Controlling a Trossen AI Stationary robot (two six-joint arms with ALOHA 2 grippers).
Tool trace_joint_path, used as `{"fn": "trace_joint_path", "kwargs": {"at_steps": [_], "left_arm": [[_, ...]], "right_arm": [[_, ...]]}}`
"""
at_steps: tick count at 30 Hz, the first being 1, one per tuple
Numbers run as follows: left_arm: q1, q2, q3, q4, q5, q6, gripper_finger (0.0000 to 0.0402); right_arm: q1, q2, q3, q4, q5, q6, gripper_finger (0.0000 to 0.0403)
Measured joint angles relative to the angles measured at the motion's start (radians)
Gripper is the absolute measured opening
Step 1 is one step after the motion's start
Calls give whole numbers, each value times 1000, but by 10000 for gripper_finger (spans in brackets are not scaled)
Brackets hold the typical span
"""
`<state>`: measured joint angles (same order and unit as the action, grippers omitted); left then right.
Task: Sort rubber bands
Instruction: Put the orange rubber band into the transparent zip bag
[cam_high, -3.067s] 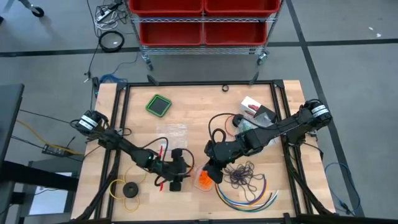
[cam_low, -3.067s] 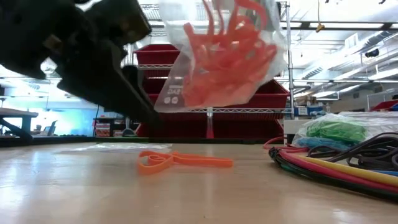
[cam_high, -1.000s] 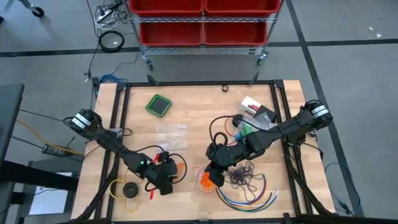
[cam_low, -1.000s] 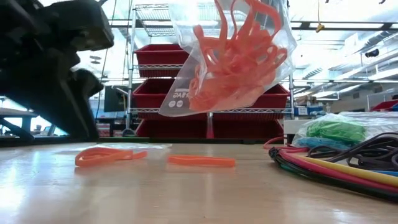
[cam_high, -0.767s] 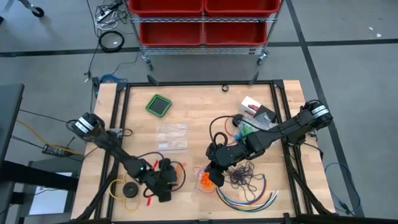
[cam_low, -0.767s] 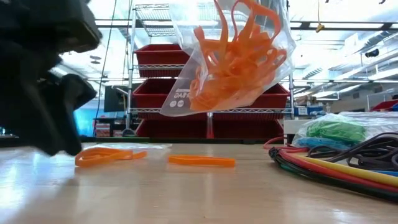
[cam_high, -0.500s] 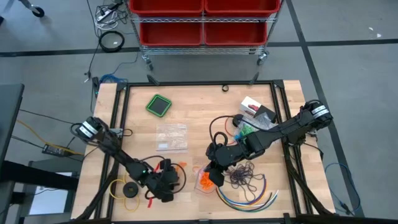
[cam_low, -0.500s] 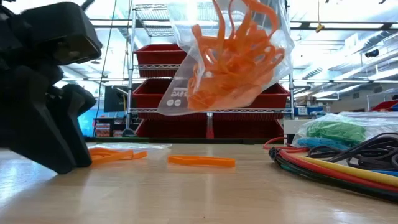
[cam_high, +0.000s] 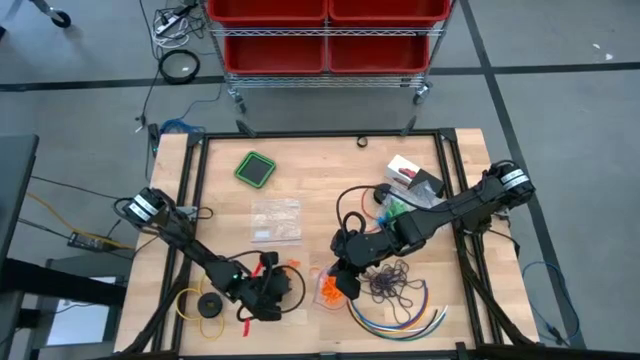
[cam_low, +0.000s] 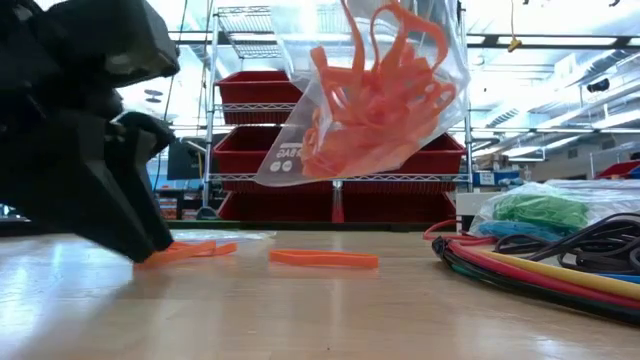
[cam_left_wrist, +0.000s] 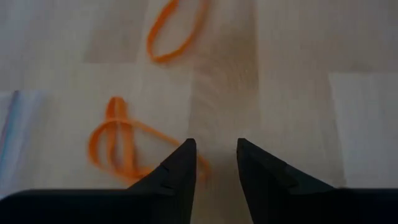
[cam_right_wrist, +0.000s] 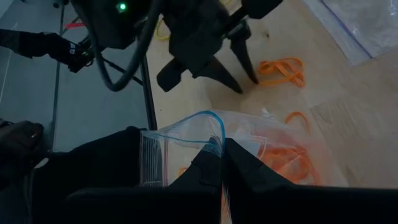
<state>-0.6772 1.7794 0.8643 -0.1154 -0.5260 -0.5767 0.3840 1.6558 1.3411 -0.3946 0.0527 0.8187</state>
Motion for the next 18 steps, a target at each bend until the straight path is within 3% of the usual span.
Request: {"fn": "trace_joint_path", "kwargs": {"at_steps": [9,18], "left_arm": [[5,0,0,-32,-91,-48,116],[39,65,2,30,56,-55,105]], "right_arm": [[0,0,0,0,5,-5,4],[0,0,0,4,13,-11,4]]}}
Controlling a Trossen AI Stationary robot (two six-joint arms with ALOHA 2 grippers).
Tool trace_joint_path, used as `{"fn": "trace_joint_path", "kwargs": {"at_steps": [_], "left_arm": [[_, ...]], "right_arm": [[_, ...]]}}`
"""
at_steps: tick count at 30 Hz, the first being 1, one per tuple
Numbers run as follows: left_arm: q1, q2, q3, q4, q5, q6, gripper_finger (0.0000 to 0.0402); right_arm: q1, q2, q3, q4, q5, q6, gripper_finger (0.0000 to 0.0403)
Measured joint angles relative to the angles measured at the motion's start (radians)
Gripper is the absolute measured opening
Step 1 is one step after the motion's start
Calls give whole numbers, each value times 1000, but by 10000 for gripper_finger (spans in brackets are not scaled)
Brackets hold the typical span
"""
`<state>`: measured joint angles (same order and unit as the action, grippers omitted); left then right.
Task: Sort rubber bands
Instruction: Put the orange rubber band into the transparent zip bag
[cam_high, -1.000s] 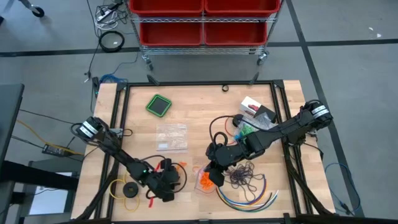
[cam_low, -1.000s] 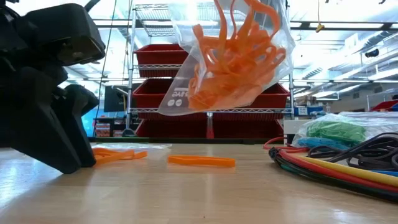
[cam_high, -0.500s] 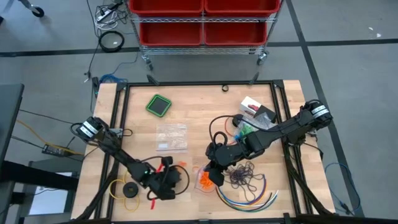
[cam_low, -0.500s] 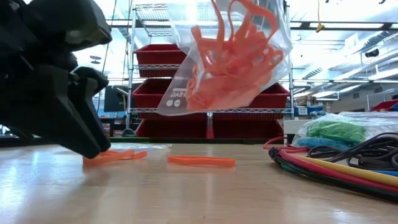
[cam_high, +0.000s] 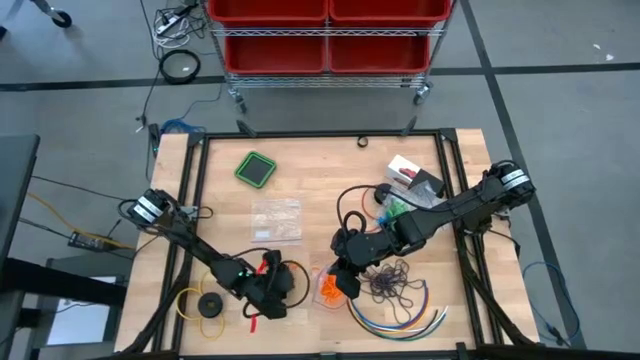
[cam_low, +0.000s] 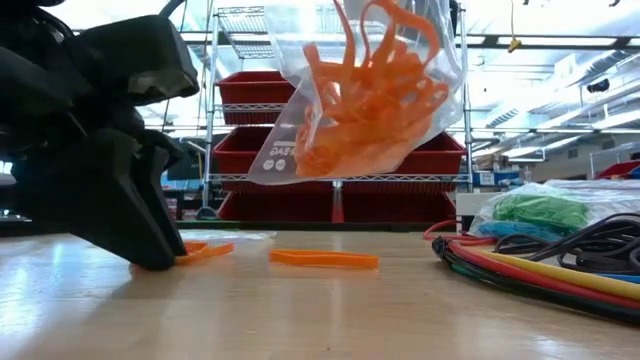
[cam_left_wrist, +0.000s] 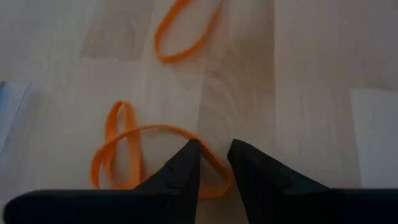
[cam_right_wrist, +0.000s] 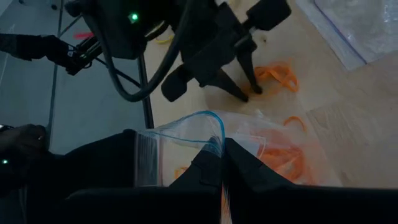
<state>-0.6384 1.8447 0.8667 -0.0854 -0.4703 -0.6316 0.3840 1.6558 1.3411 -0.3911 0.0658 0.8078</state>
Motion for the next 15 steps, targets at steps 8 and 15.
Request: {"fn": "trace_joint_path", "kwargs": {"at_steps": [8,15], "left_arm": [[4,11,2,13,24,53,10],[8,-47,33,-47,99,161,3]], "right_arm": [[0,0,0,1,6,0,4],[0,0,0,0,6,0,4]]}}
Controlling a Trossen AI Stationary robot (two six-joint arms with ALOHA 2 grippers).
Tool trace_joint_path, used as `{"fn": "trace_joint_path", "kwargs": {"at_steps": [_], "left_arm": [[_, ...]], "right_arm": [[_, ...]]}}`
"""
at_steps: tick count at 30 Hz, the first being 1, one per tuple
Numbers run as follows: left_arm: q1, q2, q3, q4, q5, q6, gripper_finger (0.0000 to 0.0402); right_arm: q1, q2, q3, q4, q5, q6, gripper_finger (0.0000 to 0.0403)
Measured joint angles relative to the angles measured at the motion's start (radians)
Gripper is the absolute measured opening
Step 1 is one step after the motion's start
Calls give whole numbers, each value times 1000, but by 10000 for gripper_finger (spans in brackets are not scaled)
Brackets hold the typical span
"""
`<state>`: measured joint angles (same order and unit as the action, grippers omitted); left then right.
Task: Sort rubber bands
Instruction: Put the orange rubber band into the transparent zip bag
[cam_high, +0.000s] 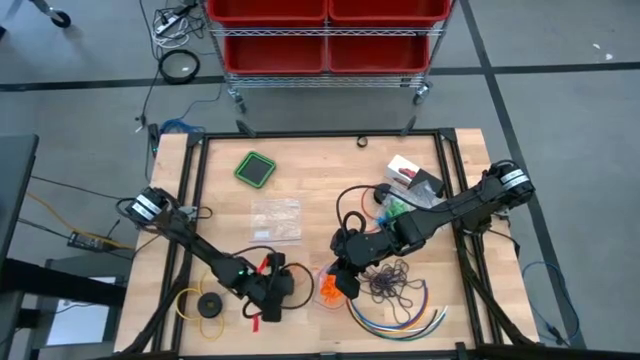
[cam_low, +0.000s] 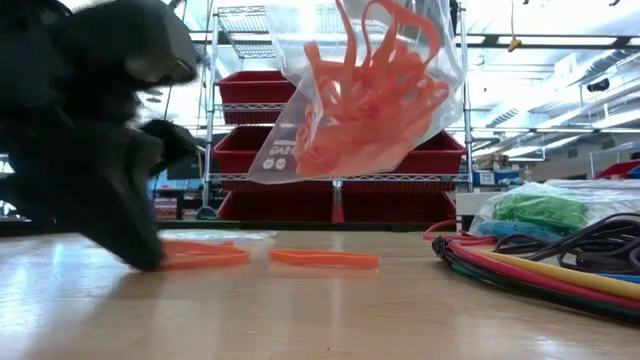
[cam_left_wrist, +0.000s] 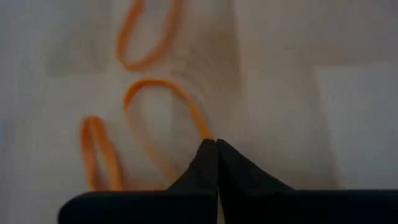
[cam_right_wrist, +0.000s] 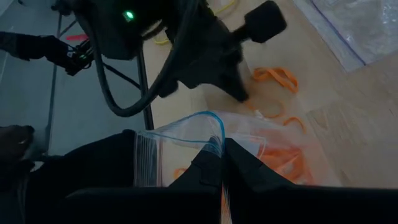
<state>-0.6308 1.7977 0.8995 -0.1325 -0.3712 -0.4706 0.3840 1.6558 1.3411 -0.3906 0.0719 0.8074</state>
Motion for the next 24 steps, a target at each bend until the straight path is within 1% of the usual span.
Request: {"fn": "trace_joint_path", "kwargs": {"at_steps": [2,4,8,14,21,24], "left_arm": [[-9,-36,21,-44,24,23,2],[-19,-90,55,-68,23,47,2],[-32,-153,96,-124,-35,80,1],[-24,-153,99,-141,-30,102,11],[-28,-152,87,-120,-31,102,3],[-37,-153,107,-117,-33,123,2]], "right_arm": [[0,0,0,0,0,-1,4],[0,0,0,0,0,-2,4],[0,0,0,0,0,-16,4],[0,0,0,0,8,-25,4],[2,0,0,0,8,-26,4],[2,0,0,-1,8,-22,4]]}}
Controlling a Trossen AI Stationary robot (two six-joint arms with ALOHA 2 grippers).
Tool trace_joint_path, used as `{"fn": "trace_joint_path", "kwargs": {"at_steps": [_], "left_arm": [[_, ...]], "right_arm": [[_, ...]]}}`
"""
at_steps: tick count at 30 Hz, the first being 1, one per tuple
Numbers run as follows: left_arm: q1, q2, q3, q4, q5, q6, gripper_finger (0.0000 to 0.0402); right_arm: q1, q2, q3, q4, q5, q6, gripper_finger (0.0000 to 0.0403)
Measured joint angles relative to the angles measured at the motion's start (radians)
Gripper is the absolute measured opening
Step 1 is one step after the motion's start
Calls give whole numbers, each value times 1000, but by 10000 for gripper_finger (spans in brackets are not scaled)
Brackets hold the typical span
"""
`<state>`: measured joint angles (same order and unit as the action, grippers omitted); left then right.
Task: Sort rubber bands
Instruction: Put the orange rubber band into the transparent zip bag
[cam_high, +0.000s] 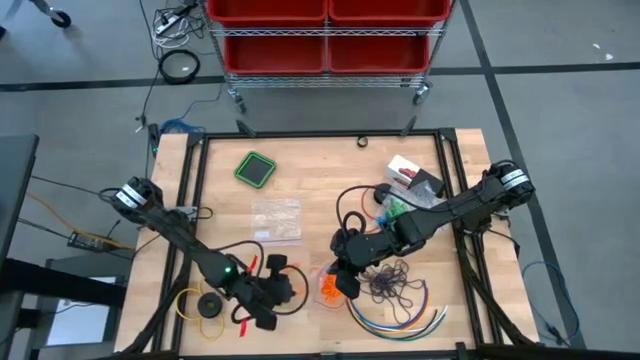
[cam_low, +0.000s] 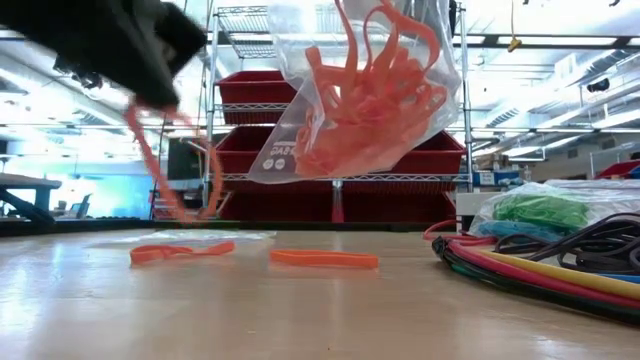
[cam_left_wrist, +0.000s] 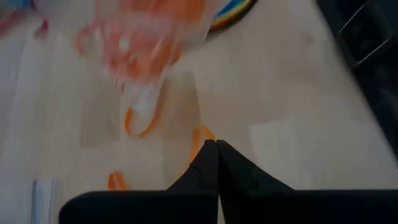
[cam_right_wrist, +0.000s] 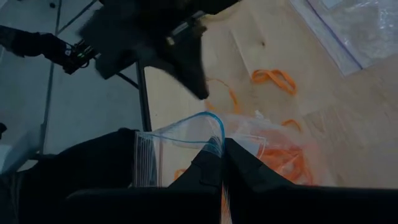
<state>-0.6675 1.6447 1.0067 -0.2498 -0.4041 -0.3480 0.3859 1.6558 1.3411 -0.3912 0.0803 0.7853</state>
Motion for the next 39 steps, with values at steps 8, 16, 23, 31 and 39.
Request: {"fn": "trace_joint_path", "kwargs": {"at_steps": [8,16,23,31,39], "left_arm": [[-48,-2,156,-36,-15,114,1],[-75,-2,348,-155,-77,245,1],[-33,-3,398,-128,-98,343,0],[37,42,398,-138,-88,330,0],[93,92,398,-151,-53,265,9]], "right_arm": [[-14,0,0,-18,0,34,4],[-42,3,0,-45,-30,61,4],[-57,35,0,-43,-58,69,4],[-73,46,0,-9,-73,67,4],[-76,45,0,20,-76,62,4]]}}
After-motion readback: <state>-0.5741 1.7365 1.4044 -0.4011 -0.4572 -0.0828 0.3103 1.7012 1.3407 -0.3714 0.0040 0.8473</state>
